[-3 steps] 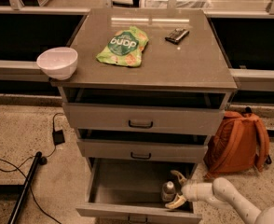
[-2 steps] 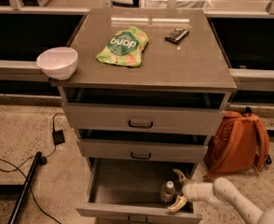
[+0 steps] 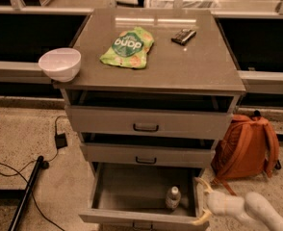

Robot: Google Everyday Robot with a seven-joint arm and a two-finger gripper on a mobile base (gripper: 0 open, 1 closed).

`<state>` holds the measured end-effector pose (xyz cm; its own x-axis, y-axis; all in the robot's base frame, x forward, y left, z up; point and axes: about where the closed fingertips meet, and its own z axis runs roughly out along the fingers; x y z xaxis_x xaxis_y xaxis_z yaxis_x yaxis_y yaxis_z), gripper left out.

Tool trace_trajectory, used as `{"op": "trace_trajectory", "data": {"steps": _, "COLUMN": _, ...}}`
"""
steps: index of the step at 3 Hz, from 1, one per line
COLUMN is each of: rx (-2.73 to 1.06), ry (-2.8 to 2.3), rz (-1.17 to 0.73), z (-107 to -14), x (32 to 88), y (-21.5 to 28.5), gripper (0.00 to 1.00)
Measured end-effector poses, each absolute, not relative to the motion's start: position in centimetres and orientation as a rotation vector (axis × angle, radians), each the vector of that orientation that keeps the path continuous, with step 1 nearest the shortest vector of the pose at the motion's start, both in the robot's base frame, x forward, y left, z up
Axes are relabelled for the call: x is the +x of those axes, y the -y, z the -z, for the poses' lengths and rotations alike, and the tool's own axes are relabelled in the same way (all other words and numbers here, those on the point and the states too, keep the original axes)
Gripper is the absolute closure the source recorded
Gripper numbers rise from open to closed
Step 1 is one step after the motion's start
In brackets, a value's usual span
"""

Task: Place blue plastic bottle into bottom drawer

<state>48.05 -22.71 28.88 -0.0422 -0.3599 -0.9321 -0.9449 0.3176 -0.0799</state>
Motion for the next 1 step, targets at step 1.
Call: {"op": "trace_trajectory", "data": {"steps": 1, "rx": -1.095, "ry": -1.668, "rz": -0.672, "z": -29.58, "x": 44.85, "y": 28.49, "gripper": 0.0}}
